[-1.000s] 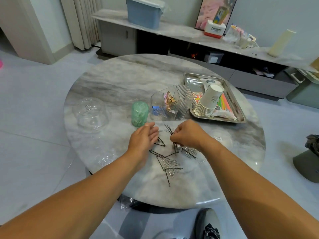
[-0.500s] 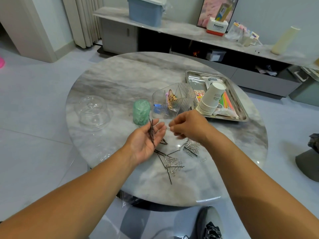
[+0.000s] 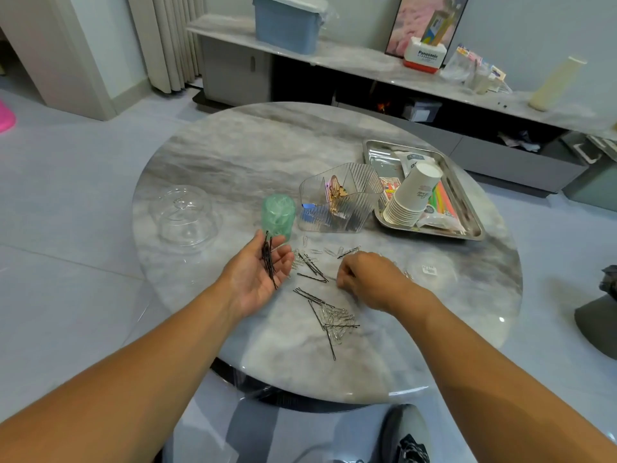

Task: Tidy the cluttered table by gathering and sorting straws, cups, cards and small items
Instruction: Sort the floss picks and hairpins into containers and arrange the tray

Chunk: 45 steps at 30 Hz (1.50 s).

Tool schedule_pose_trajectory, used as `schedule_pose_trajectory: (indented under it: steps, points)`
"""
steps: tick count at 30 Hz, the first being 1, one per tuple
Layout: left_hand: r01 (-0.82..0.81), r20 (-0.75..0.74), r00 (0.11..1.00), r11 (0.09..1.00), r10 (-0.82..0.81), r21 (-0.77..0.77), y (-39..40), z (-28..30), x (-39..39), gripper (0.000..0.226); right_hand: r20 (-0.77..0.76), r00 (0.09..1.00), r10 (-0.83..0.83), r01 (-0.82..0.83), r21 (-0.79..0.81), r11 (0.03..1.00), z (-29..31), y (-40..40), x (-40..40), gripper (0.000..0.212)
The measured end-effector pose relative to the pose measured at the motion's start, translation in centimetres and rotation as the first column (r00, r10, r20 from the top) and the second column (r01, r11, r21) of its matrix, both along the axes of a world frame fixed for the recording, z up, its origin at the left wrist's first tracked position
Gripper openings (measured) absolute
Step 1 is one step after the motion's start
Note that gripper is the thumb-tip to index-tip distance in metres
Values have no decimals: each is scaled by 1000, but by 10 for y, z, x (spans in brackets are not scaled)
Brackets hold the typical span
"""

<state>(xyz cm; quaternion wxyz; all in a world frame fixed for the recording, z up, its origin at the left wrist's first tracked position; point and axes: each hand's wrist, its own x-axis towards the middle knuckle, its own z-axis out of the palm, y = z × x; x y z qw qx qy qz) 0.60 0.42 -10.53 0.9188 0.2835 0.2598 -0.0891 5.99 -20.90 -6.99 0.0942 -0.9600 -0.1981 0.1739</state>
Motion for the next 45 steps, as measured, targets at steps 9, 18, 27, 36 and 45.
schedule_pose_trajectory:
  steps: [9, 18, 27, 36, 45]
  points:
    - [-131, 64, 989, 989, 136, -71, 5, -10, -5, 48, -169, 936, -310, 344, 240, 908, -6, 46, 5, 33]
    - [-98, 88, 991, 993, 104, -61, 1, -14, -6, 49, -7, 983, -181, 180, -69, 981, -4, 68, 10, 22]
    - [-89, 80, 992, 994, 95, -68, 1, -13, -7, 49, 55, 983, 176, -145, -357, 923, 7, 68, 6, 39]
    - [-83, 43, 996, 997, 83, 2, -16, 0, -4, 51, -364, 886, -286, 417, 356, 836, 18, 19, 11, 16]
    - [111, 102, 990, 985, -98, -135, -53, 33, -2, 66, -408, 887, -216, 429, 556, 712, 46, 22, -4, 13]
